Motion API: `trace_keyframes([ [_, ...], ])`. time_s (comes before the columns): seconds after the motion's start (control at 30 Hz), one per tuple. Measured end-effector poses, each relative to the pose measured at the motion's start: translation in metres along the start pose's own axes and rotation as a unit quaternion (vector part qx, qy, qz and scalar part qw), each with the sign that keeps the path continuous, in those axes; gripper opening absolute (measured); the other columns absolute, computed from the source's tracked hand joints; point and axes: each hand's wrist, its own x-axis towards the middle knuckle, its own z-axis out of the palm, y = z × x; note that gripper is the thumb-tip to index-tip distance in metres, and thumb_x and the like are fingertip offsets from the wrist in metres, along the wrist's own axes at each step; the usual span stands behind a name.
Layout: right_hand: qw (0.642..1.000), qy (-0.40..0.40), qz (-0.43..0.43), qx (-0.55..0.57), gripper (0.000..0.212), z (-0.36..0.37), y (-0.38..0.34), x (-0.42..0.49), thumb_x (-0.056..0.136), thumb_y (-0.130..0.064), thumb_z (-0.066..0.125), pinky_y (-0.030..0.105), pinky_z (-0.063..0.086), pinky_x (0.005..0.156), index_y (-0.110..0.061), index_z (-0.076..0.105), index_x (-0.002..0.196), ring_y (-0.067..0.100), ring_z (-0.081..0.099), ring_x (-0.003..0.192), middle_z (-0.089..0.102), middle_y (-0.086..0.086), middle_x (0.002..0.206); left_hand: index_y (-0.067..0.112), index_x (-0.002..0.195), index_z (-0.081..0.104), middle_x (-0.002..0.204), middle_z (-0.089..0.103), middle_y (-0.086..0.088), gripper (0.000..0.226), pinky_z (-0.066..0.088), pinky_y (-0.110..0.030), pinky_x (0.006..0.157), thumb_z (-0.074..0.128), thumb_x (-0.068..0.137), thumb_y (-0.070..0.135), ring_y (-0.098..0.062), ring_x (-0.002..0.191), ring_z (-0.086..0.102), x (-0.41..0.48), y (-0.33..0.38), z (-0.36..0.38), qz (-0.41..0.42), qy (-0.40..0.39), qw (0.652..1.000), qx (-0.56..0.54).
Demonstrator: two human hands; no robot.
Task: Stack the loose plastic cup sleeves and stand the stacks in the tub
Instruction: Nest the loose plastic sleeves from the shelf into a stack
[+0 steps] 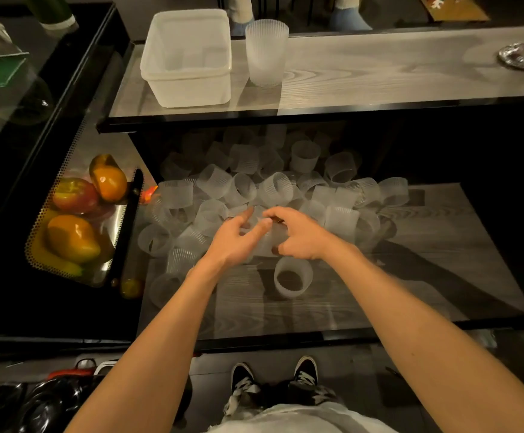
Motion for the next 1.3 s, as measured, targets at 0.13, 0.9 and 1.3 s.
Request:
trace_keyframes([
  [0.13, 0.997, 0.018, 0.009, 0.077, 0.067, -0.008, 0.011, -0.014, 0.069, -0.009, 0.080, 0.034, 0.049, 0.105, -0.028, 0.057, 0.129, 0.007, 0.055, 0.122, 0.059, -0.012, 0.126, 0.021, 0.152, 0.043, 0.150, 0.051, 0.003, 0.067, 0.044, -0.047, 0.111, 0.048, 0.098, 0.060, -0.021, 0.134, 0.052, -0.003, 0.002, 0.002, -0.030, -0.019, 0.994, -0.102],
  [0.9, 0.956, 0.012, 0.157, -0.249, 0.066, 0.002, 0.037, -0.034, 0.081, -0.012, 0.072, 0.045, 0.051, 0.096, -0.018, 0.046, 0.141, 0.033, 0.053, 0.120, 0.052, 0.010, 0.134, 0.012, 0.118, 0.064, 0.092, 0.068, 0.001, 0.025, 0.049, -0.016, 0.066, 0.063, 0.092, 0.015, -0.006, 0.076, 0.064, 0.001, -0.032, 0.027, -0.045, 0.079, 0.995, 0.027],
  [1.3, 0.967, -0.128, 0.128, -0.179, 0.029, 0.050, -0.019, 0.043, 0.091, -0.014, 0.050, 0.043, 0.050, 0.091, -0.011, 0.051, 0.120, 0.035, 0.057, 0.108, 0.059, 0.014, 0.119, 0.014, 0.131, 0.059, 0.128, 0.065, -0.009, 0.050, 0.051, -0.047, 0.104, 0.061, 0.084, 0.030, -0.033, 0.121, 0.059, 0.014, -0.070, 0.004, -0.182, 0.077, 0.980, -0.005],
])
